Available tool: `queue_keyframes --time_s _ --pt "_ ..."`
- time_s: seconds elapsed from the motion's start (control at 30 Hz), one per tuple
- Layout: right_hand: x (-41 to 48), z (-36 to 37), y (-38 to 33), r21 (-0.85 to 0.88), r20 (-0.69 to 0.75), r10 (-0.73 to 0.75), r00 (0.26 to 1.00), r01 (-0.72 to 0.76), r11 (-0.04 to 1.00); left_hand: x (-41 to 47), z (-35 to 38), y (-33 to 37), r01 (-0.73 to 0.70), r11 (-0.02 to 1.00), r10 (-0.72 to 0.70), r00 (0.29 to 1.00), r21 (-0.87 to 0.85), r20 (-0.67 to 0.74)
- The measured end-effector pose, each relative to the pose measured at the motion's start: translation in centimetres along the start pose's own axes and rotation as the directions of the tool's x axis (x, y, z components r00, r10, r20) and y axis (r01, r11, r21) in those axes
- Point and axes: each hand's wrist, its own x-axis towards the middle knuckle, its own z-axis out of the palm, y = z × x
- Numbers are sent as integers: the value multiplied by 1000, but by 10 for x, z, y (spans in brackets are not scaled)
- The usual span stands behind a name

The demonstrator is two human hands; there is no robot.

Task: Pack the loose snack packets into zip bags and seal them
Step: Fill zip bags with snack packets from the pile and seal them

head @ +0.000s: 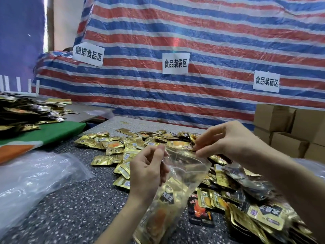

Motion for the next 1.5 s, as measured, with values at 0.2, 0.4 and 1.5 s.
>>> queue_keyframes --time_s 0.2,0.4,1.5 --pt "-22 17 -4 -185 112 159 981 -137 973 -1 1 1 -12 1000 12 1000 -10 18" --pt "-29 24 15 -82 181 167 969 -154 985 -1 1 1 -48 999 49 997 -23 53" --pt "-31 -14 50 -36 138 -64 988 69 997 9 -5 -23 238 970 -227 960 -49 161"
